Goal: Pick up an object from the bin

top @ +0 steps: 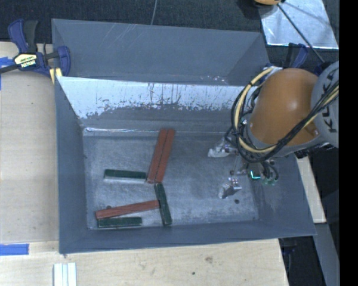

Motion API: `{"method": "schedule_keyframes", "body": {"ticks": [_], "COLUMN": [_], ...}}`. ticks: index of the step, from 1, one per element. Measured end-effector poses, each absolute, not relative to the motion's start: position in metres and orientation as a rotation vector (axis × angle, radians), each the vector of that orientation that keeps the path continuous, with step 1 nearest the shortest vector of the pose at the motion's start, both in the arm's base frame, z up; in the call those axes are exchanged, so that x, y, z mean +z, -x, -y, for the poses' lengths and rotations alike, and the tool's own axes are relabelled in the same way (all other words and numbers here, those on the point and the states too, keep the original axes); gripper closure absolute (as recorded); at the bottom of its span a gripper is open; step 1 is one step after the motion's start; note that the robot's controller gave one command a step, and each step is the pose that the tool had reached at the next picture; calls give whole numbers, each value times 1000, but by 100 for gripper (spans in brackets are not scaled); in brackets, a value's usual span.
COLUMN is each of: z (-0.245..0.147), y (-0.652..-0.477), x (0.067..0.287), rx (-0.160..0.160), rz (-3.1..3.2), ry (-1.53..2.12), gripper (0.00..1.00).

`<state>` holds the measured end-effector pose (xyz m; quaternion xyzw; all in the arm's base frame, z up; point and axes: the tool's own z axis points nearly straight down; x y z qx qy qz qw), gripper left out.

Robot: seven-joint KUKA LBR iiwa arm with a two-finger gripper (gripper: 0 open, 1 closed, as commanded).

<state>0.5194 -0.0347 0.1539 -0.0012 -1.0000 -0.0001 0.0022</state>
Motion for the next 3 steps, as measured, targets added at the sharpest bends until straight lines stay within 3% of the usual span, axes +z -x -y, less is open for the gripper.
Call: {"method": "schedule_keyframes", "body": {"ticks": [1,2,3], "z": [35,-6,-59], "y": [-521,-530,-537], "x": [157,114,103], "rx": [1,3,1], "rz": [3144,3150,3124], "ry": [2,-79,-207], "gripper": [0,0,0]}}
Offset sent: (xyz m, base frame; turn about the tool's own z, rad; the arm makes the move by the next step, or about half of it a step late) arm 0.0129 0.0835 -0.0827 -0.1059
